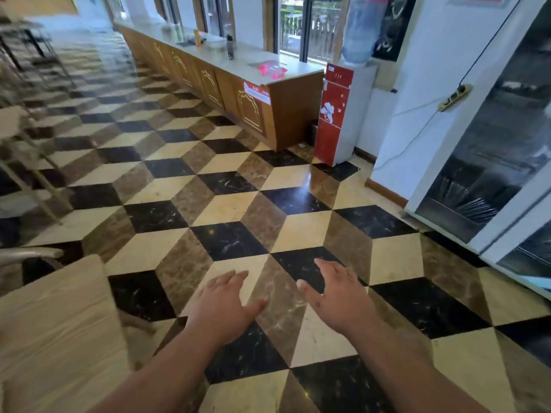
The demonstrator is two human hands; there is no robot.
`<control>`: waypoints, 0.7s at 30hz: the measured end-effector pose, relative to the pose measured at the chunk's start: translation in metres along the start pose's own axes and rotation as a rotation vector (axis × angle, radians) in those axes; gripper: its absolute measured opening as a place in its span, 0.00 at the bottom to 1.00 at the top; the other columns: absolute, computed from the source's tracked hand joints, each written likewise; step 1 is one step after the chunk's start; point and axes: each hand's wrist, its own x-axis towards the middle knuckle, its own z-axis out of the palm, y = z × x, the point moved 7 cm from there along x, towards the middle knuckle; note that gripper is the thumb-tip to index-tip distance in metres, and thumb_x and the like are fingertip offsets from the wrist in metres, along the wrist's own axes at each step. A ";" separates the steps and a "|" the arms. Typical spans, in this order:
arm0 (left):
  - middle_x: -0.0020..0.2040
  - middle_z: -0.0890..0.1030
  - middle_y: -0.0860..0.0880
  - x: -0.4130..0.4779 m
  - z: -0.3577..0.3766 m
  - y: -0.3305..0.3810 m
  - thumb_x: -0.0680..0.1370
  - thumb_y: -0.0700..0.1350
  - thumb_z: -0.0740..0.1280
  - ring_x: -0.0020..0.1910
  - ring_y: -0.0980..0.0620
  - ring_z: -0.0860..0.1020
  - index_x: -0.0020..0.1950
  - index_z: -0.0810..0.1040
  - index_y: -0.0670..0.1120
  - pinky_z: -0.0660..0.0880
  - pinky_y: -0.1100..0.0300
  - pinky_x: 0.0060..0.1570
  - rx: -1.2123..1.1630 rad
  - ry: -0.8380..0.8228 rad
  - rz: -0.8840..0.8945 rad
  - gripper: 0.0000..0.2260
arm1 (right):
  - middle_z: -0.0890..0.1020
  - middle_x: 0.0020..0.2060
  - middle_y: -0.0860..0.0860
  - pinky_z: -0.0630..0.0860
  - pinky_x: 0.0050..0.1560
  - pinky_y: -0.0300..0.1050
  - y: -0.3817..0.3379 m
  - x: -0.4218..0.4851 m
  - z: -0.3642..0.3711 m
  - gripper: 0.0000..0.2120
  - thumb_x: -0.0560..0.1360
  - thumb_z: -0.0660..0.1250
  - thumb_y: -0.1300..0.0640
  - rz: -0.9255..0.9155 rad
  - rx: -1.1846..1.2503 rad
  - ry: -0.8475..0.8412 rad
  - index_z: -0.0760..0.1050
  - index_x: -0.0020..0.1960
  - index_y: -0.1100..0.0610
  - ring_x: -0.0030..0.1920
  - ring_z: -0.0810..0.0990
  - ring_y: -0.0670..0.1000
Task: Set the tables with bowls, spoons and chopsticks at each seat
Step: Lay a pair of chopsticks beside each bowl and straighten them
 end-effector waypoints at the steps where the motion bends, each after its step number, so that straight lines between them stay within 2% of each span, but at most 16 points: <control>1: 0.86 0.62 0.54 0.010 -0.002 0.007 0.76 0.79 0.55 0.85 0.48 0.61 0.86 0.57 0.60 0.59 0.45 0.82 -0.001 0.001 -0.001 0.43 | 0.64 0.84 0.49 0.63 0.81 0.61 0.006 0.008 -0.007 0.40 0.80 0.52 0.24 0.002 0.004 0.001 0.57 0.85 0.44 0.84 0.62 0.57; 4: 0.86 0.64 0.54 0.035 -0.007 0.013 0.74 0.81 0.53 0.84 0.47 0.63 0.85 0.58 0.62 0.63 0.43 0.80 0.023 0.024 -0.012 0.43 | 0.64 0.85 0.50 0.61 0.82 0.61 0.007 0.031 -0.015 0.39 0.81 0.52 0.25 -0.015 0.010 -0.016 0.57 0.85 0.45 0.84 0.61 0.58; 10: 0.86 0.64 0.54 0.084 -0.011 -0.011 0.62 0.87 0.37 0.84 0.45 0.63 0.85 0.59 0.63 0.63 0.39 0.80 0.022 0.019 -0.084 0.56 | 0.63 0.85 0.50 0.61 0.82 0.62 -0.018 0.079 0.000 0.40 0.81 0.50 0.24 -0.030 0.022 -0.106 0.56 0.85 0.44 0.84 0.60 0.58; 16: 0.85 0.67 0.54 0.176 -0.027 -0.061 0.64 0.87 0.36 0.83 0.45 0.66 0.84 0.61 0.61 0.66 0.40 0.79 -0.054 0.054 -0.094 0.55 | 0.69 0.81 0.51 0.67 0.78 0.59 -0.068 0.178 -0.015 0.38 0.82 0.53 0.27 -0.095 -0.090 -0.035 0.60 0.84 0.48 0.80 0.67 0.58; 21: 0.83 0.69 0.54 0.270 -0.063 -0.108 0.65 0.87 0.39 0.81 0.44 0.68 0.83 0.62 0.62 0.69 0.40 0.76 -0.096 0.109 -0.131 0.53 | 0.68 0.81 0.51 0.68 0.76 0.59 -0.136 0.271 -0.026 0.39 0.81 0.51 0.26 -0.114 -0.130 -0.011 0.59 0.84 0.47 0.79 0.67 0.58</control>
